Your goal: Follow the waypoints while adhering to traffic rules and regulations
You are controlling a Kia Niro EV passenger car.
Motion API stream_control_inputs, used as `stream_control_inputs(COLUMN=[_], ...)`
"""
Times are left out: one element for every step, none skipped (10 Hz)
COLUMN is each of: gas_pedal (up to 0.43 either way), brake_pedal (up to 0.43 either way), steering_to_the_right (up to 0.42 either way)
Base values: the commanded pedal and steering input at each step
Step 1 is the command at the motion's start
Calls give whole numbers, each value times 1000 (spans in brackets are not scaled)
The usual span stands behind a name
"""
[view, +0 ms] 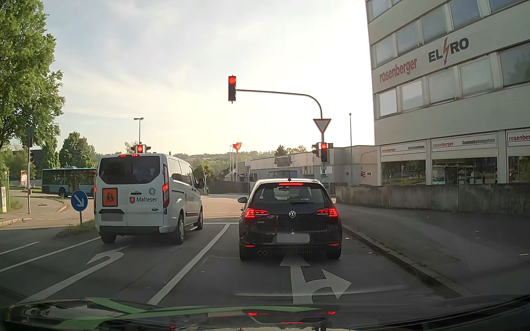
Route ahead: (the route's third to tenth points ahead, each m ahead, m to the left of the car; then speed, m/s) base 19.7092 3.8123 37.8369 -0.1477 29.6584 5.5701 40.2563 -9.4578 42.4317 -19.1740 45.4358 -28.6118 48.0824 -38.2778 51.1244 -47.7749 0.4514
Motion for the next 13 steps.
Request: stream_control_inputs(gas_pedal=[0,0,0,0,0,0,0,0,0,0,0,0,0], brake_pedal=[238,238,244,250,256,256,256,262,274,274,280,287,293], steering_to_the_right=[-43,-43,-43,-42,-41,-41,-41,-40,-40,-38,-31,-22,-14])
